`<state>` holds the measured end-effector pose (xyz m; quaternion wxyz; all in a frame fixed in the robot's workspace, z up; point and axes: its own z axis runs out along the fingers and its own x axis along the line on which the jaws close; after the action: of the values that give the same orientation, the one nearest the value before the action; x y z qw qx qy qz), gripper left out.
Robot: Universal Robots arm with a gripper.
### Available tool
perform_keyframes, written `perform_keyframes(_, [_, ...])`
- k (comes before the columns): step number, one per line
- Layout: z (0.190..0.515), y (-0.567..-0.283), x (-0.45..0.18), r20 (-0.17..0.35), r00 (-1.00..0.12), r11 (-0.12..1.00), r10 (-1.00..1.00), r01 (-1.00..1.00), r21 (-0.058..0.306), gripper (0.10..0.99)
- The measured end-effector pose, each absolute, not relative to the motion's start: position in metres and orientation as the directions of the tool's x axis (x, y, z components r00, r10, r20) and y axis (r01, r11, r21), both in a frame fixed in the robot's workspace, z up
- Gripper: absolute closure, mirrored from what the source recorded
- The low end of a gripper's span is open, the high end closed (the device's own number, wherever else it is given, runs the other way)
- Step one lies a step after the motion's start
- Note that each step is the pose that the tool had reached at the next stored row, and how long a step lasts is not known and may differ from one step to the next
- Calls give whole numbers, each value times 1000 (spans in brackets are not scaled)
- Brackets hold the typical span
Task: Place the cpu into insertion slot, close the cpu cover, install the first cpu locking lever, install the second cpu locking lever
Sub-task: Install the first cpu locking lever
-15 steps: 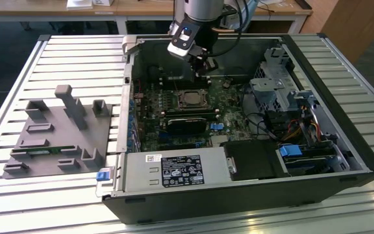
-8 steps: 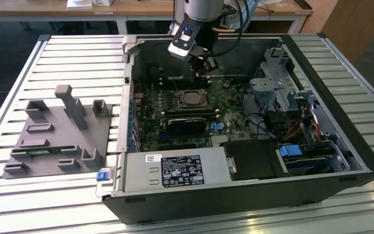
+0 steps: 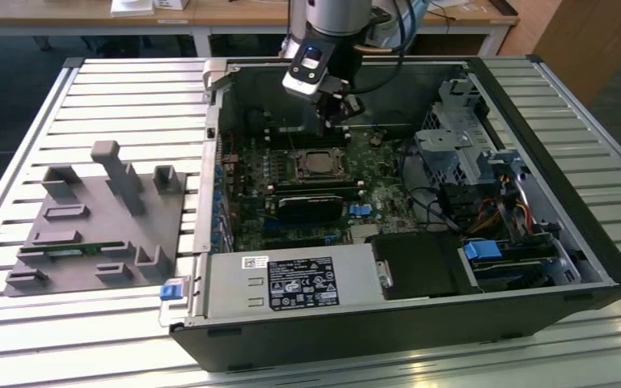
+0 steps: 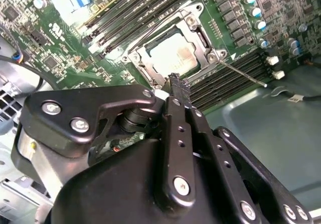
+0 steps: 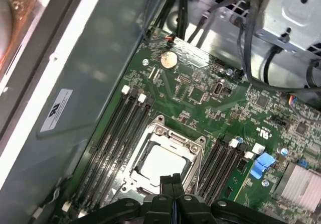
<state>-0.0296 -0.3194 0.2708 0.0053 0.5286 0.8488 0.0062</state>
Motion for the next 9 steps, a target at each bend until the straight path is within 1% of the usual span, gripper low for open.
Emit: perform_keyframes(9, [271, -319, -30, -5, -560, 560, 828, 828, 15, 980])
